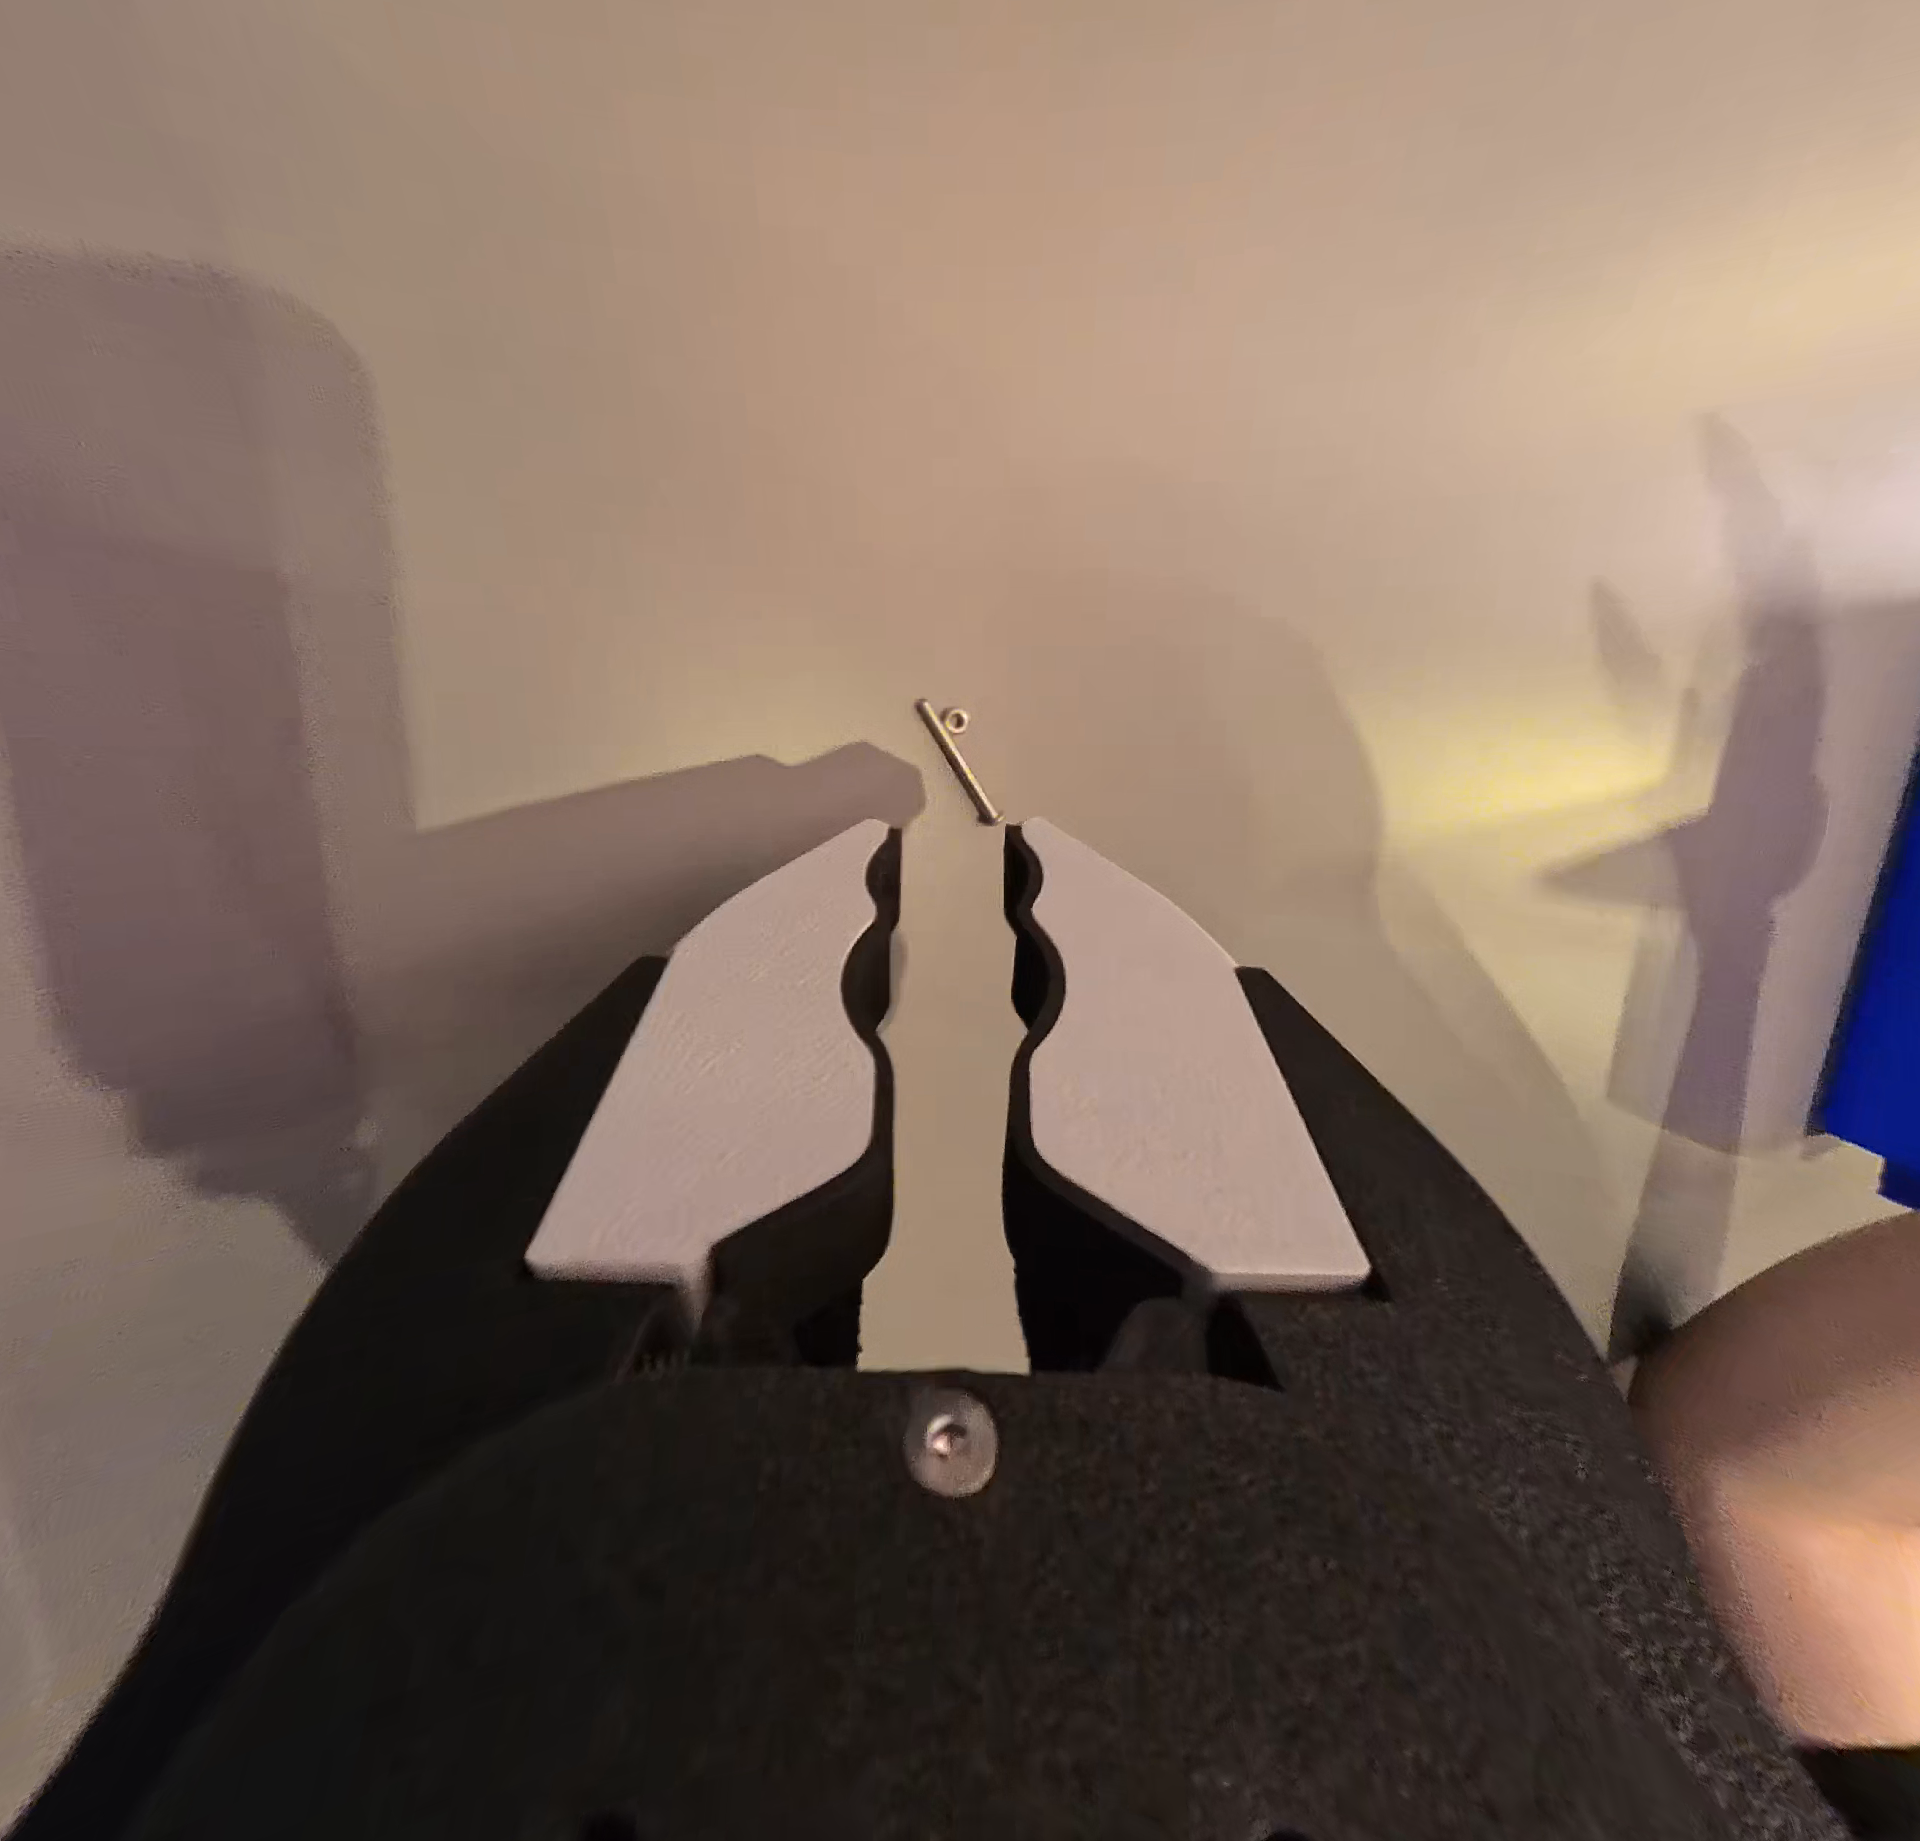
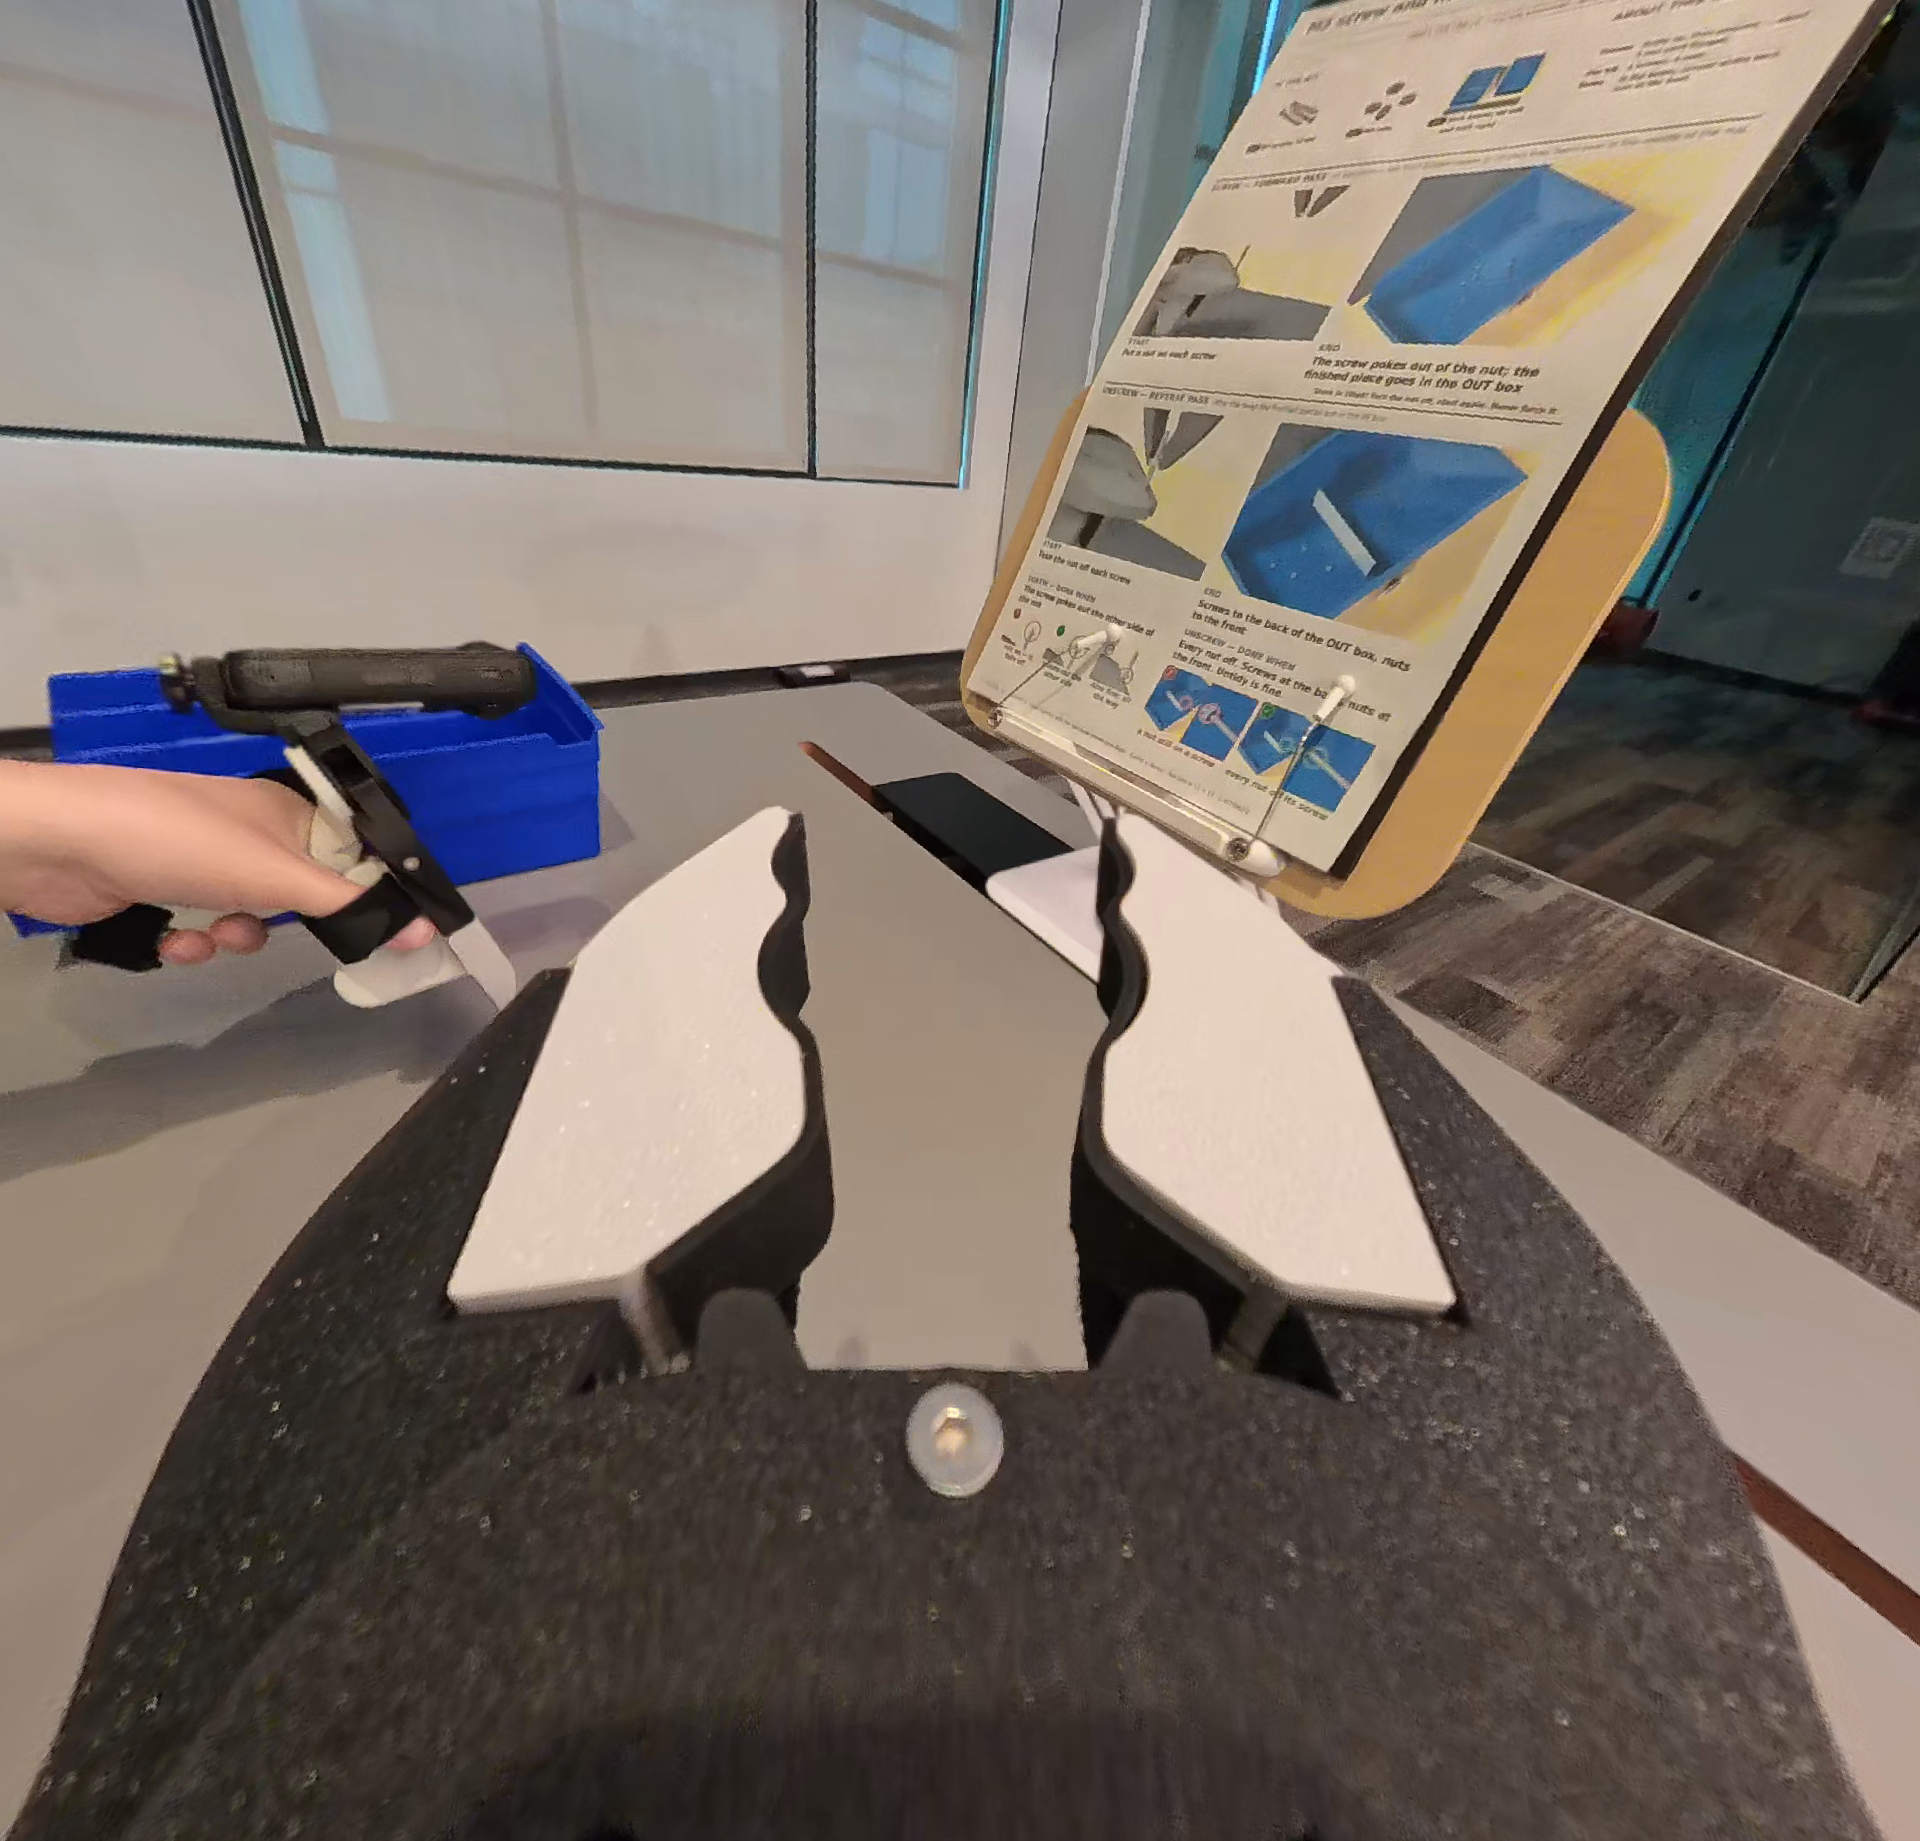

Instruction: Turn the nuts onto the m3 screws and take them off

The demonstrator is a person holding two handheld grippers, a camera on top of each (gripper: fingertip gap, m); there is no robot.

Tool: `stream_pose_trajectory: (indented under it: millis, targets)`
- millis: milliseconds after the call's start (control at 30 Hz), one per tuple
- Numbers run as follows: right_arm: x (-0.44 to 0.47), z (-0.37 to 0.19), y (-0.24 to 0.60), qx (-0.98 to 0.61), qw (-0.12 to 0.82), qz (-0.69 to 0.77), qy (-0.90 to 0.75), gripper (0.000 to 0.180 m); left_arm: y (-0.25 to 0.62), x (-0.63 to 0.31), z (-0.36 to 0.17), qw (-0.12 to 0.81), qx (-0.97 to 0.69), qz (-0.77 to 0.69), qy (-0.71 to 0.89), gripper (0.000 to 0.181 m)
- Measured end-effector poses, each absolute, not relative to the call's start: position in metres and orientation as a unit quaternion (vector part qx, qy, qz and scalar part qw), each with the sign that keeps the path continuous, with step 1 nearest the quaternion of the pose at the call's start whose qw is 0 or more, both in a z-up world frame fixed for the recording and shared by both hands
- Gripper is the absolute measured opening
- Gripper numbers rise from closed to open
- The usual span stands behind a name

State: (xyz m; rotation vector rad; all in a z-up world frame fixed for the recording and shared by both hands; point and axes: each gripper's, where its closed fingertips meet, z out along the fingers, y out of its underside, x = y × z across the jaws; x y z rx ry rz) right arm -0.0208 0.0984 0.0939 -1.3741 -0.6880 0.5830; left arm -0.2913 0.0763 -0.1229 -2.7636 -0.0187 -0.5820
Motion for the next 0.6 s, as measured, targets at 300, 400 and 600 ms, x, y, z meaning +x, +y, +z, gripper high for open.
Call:
stream_pose_trajectory:
  millis: [300, 400, 600]
  targets:
    - [-0.004, 0.117, 0.105, -0.592, 0.702, 0.23, -0.323, 0.053, 0.081, -0.284, -0.137, 0.117, -0.977, -0.175, -0.023, 0.014]
    - [-0.003, 0.116, 0.108, -0.594, 0.701, 0.226, -0.325, 0.053, 0.082, -0.281, -0.14, 0.109, -0.979, -0.168, -0.023, 0.014]
    - [-0.004, 0.112, 0.111, -0.597, 0.696, 0.213, -0.337, 0.054, 0.087, -0.284, -0.144, 0.101, -0.981, -0.158, -0.04, 0.012]
